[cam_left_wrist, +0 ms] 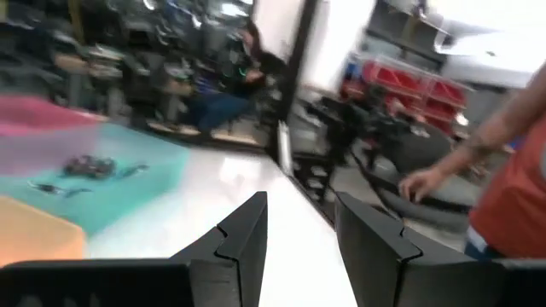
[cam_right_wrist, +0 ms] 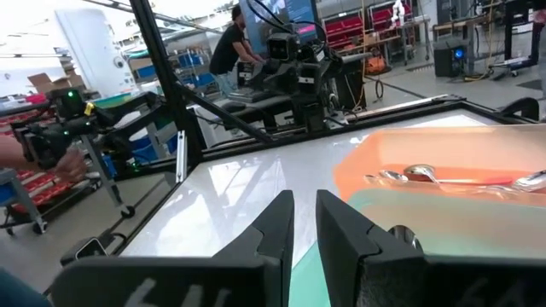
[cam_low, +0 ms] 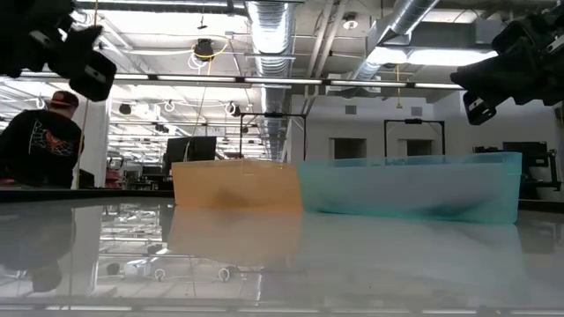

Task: Sort silverware by color (type)
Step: Return to Home Position

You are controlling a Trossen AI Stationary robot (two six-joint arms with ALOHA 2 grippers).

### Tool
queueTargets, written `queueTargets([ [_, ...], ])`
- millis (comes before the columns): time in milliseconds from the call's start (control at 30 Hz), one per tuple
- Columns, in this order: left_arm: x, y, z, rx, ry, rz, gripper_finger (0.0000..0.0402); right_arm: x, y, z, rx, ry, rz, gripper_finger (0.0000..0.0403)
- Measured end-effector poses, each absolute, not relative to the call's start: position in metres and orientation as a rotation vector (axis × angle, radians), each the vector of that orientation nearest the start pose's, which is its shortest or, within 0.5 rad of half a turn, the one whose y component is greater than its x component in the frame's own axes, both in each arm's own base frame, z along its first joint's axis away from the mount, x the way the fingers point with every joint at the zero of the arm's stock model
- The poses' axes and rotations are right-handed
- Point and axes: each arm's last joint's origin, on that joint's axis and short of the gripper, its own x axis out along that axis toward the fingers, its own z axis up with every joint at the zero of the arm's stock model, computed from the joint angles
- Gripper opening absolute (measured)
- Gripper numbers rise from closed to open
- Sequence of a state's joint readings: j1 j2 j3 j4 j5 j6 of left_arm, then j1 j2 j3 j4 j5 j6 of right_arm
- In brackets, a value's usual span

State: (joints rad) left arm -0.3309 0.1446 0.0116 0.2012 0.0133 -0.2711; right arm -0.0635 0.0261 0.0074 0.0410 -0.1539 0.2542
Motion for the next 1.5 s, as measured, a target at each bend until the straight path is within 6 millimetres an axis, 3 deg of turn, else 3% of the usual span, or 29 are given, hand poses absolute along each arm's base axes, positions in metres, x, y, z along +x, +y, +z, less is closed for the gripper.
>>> queueTargets([
  [100,0.095,-0.036,0.180,-0.269,0.011,-0.437,0.0121,0.099,-0.002,0.168,0.252,-0.009,0.094,0.0070],
  [233,0.087,-0.034,0.187,-0.223,-0.075,-0.475,0.0121,0.099,-0.002,0.168,0.252,-0.007,0.094,0.0070],
  [400,0.091,-0.034,0.170,-0.201,0.009,-0.408,0.0121,0.099,-0.002,0.168,0.252,-0.009,0.095,0.0070],
  [567,0.090,-0.036,0.172,-0.165,-0.024,-0.456,0.0121,0.099,-0.002,0.168,0.252,-0.008,0.094,0.0070],
  [933,0.091,-0.035,0.171,-0.397,0.034,-0.435,0.0121,0.099,-0.002,0.167,0.252,-0.007,0.093,0.0070],
  [1500,0.091,-0.035,0.170,-0.406,0.036,-0.430,0.0121,0.099,-0.002,0.167,0.252,-0.006,0.093,0.0070],
])
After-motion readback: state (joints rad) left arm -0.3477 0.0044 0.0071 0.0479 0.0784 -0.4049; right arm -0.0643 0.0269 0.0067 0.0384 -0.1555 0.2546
